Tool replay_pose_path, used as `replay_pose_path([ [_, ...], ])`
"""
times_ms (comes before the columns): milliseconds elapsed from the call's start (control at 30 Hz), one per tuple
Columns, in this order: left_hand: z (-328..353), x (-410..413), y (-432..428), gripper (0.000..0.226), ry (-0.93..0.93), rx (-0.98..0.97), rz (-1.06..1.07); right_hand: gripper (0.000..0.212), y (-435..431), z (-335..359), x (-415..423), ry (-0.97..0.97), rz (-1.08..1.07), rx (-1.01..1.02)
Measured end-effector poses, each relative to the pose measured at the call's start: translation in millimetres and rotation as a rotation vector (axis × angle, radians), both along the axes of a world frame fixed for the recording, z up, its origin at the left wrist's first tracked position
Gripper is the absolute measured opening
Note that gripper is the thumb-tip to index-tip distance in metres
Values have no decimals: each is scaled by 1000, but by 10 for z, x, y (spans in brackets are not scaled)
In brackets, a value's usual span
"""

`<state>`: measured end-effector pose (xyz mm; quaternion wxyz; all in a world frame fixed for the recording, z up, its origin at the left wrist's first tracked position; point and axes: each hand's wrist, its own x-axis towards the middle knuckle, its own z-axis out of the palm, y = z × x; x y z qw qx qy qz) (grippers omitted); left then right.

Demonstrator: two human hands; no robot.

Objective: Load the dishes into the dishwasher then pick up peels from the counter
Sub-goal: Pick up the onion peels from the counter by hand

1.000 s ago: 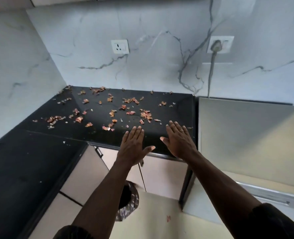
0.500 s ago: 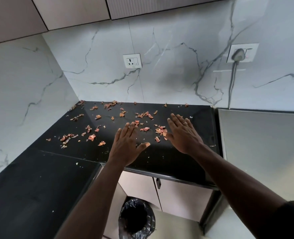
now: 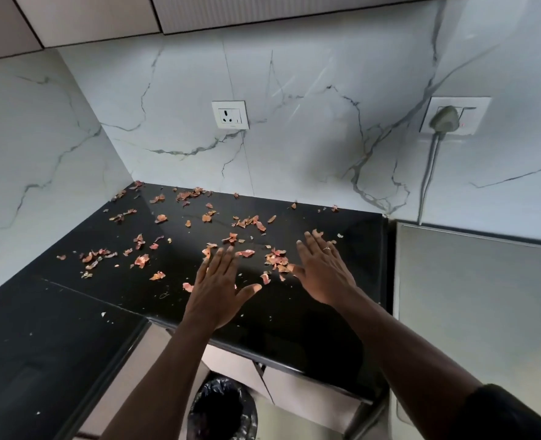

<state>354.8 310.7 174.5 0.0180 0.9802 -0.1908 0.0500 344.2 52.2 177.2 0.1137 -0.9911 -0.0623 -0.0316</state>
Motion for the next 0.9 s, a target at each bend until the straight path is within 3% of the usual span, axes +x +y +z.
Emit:
replay_pose_path([
  [233,-152,-21,-154,121,71,-20,21,61,-236,-313,53,128,-106,63],
  [433,-342,52,-24,101,140,-48,45,47,-407,-847,28,331,-349,87],
  [567,-597,128,170,100,216,-119,84,38,-186,-1061,96,285,-386,9],
  [733,-857,305,343,82,299,-329,142,31,299,-1054,414,249,-314,53],
  [900,-927,470,394,65,352,-709,209,30,677,-1076,701,234,-276,104],
])
